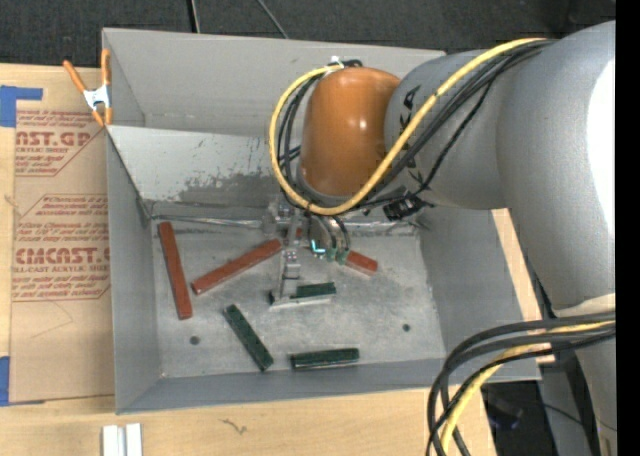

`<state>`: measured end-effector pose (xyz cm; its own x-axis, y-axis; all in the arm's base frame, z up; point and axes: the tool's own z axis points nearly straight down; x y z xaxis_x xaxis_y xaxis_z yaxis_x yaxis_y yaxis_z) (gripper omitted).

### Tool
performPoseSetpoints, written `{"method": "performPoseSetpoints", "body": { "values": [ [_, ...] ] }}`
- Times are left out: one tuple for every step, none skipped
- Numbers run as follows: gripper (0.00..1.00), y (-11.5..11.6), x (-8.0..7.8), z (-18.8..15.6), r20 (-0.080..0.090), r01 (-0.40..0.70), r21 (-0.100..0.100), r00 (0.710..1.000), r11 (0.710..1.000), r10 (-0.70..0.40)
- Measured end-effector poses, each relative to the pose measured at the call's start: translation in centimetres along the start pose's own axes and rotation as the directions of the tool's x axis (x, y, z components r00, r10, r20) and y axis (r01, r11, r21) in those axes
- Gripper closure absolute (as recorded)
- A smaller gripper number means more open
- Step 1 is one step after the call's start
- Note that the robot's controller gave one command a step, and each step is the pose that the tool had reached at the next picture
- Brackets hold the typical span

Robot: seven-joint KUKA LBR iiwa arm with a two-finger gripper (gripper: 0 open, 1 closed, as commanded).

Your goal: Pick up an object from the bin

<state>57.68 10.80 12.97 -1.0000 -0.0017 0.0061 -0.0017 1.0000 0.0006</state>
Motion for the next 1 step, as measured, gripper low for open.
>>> {"method": "performPoseSetpoints", "body": {
  "values": [
    [0.00,4.89,-1.36,6.16,0.004,0.188,0.000,0.982,0.982,-0.188]
  ]
}}
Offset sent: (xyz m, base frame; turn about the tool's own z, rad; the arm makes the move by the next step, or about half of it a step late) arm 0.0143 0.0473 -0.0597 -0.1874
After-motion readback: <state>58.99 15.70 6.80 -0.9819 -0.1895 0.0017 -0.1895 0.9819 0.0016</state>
